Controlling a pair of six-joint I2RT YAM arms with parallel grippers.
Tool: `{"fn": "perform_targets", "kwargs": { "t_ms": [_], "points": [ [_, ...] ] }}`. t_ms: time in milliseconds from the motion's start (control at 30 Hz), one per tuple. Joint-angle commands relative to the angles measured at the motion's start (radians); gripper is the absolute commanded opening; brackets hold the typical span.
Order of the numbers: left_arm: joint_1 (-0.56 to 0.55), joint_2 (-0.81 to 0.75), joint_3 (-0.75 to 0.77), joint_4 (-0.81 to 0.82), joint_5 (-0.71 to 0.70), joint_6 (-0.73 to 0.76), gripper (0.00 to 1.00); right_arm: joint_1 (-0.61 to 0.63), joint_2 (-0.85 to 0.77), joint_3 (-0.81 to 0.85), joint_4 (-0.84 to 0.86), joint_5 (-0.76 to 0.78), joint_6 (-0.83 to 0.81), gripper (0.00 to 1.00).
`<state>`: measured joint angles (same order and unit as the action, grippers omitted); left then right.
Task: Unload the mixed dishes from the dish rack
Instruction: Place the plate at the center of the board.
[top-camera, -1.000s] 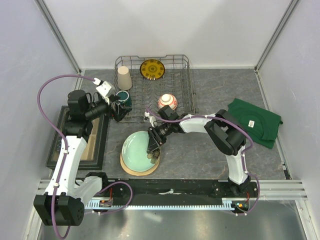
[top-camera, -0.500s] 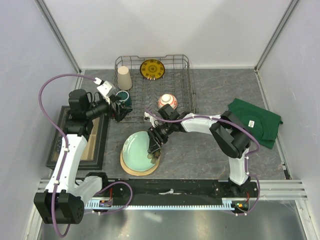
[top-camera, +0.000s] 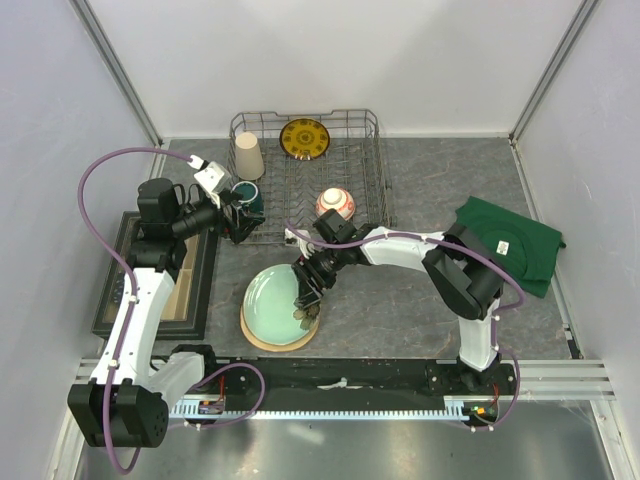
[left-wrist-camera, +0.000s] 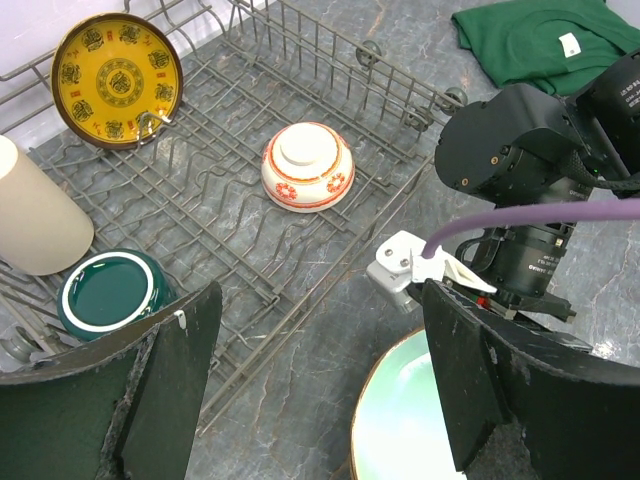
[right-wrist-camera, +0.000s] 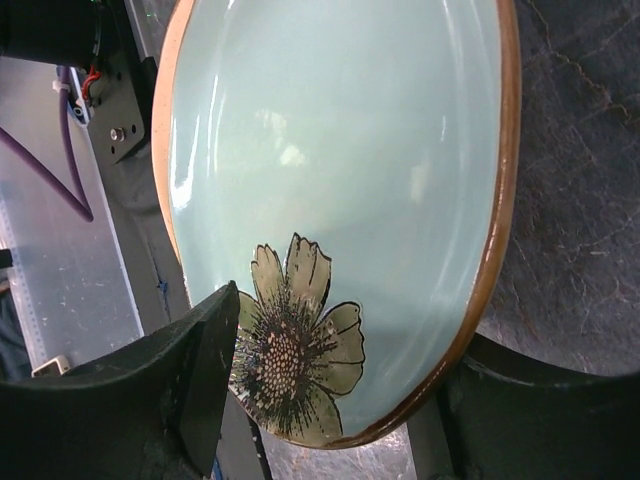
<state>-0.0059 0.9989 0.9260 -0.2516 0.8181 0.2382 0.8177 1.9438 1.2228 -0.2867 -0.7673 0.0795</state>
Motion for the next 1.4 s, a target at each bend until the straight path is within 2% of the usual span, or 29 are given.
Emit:
{"fn": "perform_targets", "kwargs": {
  "t_ms": [0, 633, 1367],
  "points": [
    [0.003, -0.009, 0.011, 0.031, 0.026, 0.021, 0.88, 0.009, -0.037, 0.037, -0.057, 0.062, -0.067, 0.69],
    [0.004, -0.014, 0.017, 0.018, 0.030, 0.036, 0.88, 0.015, -0.057, 0.041, -0.127, 0.141, -0.129, 0.71],
    [0.004, -0.032, 0.005, 0.009, 0.032, 0.050, 0.88, 0.015, -0.077, 0.035, -0.140, 0.145, -0.155, 0.71]
  ]
}}
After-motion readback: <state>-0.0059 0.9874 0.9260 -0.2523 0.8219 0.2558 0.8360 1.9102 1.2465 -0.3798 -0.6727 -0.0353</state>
